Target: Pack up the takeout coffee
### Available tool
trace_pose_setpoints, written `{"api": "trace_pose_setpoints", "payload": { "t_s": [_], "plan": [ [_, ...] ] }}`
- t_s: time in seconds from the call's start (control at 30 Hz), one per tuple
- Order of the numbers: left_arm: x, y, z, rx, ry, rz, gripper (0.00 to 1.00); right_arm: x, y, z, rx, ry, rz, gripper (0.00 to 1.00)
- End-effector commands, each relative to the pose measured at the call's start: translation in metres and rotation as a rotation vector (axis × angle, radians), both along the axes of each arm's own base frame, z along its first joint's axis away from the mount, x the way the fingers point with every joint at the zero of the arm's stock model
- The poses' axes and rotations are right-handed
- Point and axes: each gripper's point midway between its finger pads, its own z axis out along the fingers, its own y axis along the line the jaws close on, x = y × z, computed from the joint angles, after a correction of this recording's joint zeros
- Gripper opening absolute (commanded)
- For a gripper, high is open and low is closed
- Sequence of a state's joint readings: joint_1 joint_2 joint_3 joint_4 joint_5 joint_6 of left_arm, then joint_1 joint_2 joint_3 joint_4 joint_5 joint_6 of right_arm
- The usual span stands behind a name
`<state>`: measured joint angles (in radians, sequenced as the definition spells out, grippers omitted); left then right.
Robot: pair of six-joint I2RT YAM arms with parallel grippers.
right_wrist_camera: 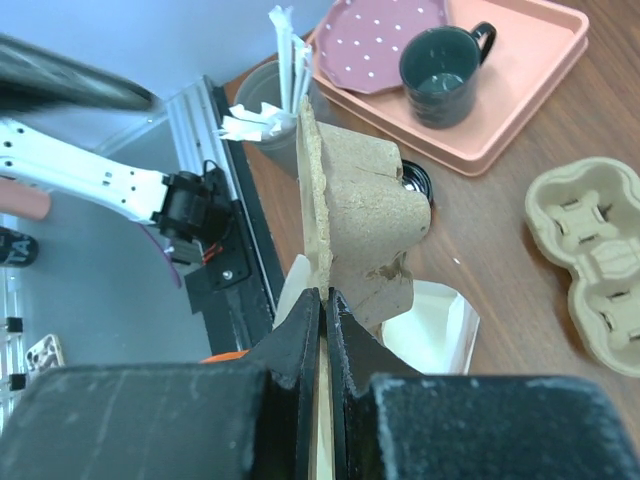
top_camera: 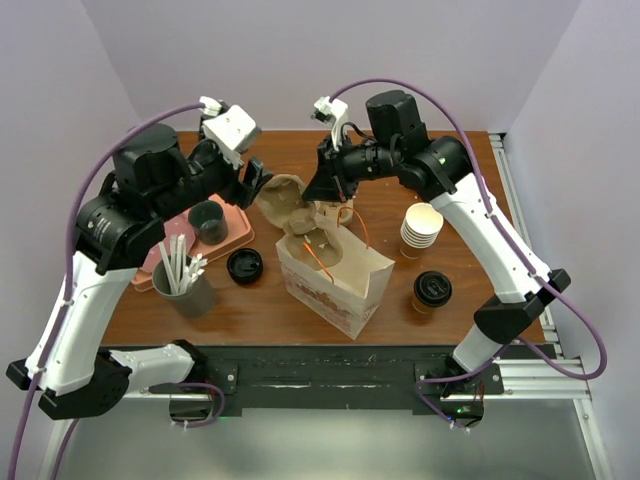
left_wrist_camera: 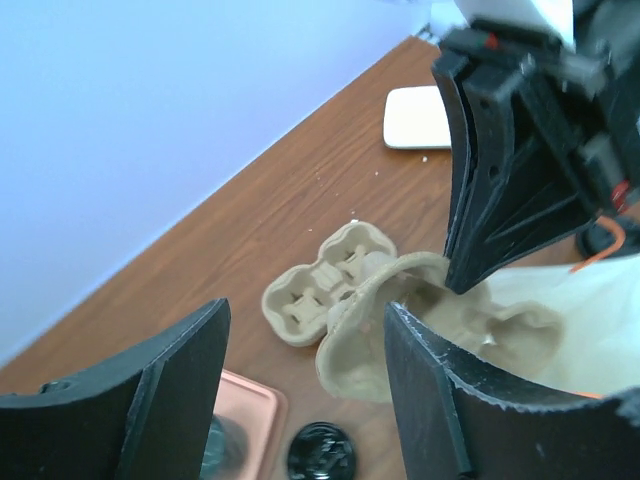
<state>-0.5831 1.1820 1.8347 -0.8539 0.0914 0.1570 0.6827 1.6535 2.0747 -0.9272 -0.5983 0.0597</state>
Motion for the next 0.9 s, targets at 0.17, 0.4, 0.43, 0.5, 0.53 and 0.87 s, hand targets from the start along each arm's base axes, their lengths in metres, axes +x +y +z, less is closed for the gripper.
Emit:
{"api": "trace_pose_setpoints", "payload": {
  "t_s": [0.17, 0.4, 0.43, 0.5, 0.53, 0.87],
  "plan": [
    [0.004, -0.018, -0.014, 0.194, -0.141, -0.191, 0.67, -0.011, 0.005, 0.034, 0.103, -0.034, 0.063, 0.0],
    [0.002, -0.023, -0.032, 0.227, -0.095, -0.232, 0.67, -0.012, 0.004, 0.036, 0.107, -0.04, 0.071, 0.0],
    [0.002, -0.023, -0.036, 0.23, -0.082, -0.233, 0.68, -0.012, 0.004, 0.037, 0.109, -0.041, 0.069, 0.0],
    [0.001, -0.021, -0.041, 0.241, -0.066, -0.233, 0.68, -0.011, 0.004, 0.036, 0.108, -0.041, 0.07, 0.0],
    [0.001, -0.02, -0.044, 0.247, -0.056, -0.229, 0.68, -0.011, 0.004, 0.036, 0.108, -0.042, 0.07, 0.0],
    [0.007, -0.018, -0.056, 0.253, -0.031, -0.19, 0.56, -0.012, 0.005, 0.037, 0.117, -0.04, 0.078, 0.0]
  ]
}}
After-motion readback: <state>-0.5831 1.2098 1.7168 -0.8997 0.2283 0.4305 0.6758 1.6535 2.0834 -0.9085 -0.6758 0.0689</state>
